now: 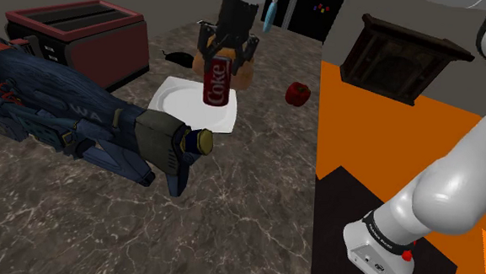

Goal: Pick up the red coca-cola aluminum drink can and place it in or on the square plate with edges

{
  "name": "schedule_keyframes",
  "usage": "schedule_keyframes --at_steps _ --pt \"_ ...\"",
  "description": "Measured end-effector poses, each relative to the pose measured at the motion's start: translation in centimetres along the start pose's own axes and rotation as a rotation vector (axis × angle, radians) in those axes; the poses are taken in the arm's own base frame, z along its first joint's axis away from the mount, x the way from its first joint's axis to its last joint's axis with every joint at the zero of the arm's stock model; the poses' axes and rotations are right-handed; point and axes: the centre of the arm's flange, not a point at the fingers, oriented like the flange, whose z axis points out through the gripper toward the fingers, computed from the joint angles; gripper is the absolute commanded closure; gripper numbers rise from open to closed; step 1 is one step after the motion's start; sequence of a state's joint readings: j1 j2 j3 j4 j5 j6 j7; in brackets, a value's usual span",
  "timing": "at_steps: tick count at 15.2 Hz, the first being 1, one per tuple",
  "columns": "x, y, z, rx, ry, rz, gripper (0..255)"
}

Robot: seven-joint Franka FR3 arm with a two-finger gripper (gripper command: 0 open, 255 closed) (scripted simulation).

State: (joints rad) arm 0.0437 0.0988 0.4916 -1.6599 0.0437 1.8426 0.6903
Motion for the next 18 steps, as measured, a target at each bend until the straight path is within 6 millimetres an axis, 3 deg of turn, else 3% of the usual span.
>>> schedule_keyframes --at_steps 7,8,18 --pt "9.4 -0.8 -0.7 0.001 0.000 -0.001 255" --pt "10.0 -0.7 -0.5 0.000 0.000 0.000 255" --pt "10.5 -0.2 4.5 -0.001 0.000 0.001 255"
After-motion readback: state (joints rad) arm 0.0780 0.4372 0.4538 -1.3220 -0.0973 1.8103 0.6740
